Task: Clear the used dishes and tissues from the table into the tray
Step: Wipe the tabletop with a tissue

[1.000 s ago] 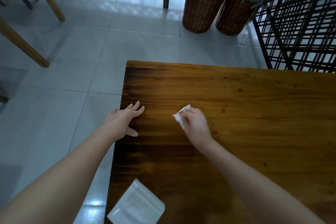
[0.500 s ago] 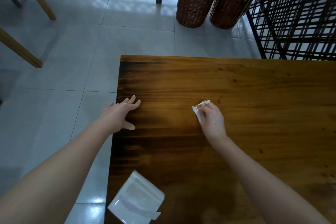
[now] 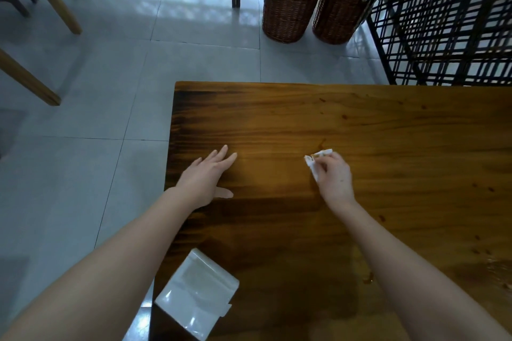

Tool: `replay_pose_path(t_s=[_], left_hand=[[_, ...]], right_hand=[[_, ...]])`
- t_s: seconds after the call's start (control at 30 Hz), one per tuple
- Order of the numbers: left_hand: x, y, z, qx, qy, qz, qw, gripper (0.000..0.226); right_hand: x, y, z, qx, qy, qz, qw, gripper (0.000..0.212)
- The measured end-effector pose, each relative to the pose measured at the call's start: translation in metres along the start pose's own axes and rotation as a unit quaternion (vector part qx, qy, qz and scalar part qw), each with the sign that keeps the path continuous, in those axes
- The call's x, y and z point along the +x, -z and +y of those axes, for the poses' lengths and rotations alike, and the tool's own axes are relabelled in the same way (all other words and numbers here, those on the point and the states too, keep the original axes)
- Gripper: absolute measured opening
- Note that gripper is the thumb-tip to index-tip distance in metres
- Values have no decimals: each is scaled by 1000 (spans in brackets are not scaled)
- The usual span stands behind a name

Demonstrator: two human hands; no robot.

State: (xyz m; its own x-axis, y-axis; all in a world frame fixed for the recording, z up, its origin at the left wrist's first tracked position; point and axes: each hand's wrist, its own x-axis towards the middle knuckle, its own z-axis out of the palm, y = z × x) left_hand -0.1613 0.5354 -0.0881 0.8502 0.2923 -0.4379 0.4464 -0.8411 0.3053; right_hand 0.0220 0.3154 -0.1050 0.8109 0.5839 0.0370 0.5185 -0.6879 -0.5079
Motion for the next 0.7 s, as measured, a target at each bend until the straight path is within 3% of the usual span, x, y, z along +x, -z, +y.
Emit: replay_pose_path(t_s=[0.1,0.3,0.37,0.43,0.57,0.7], left_hand=[[7,4,28,15,-13,-10,1000,91],[24,-2,68,63,-20,-36,997,89],[29,-5,74,80,-22,-38,996,88],[31,-7,74,77,-21,-39,996,89],[35,-4,75,84,-9,-54,995,92],[38,-1,81,103,2,-70,992,94]], right_hand=[[-13,-4,-3,-13,-6,4,1000,18],[-64,-7,-18,-17,159,-55,986,11],[-55,-4,-12,-28,177,-86,980,14],[-35,1,-1,-42,142,-92,985,18],[17,17,29,-34,12,1,999,19],[23,12,26,-63,20,0,998,18]])
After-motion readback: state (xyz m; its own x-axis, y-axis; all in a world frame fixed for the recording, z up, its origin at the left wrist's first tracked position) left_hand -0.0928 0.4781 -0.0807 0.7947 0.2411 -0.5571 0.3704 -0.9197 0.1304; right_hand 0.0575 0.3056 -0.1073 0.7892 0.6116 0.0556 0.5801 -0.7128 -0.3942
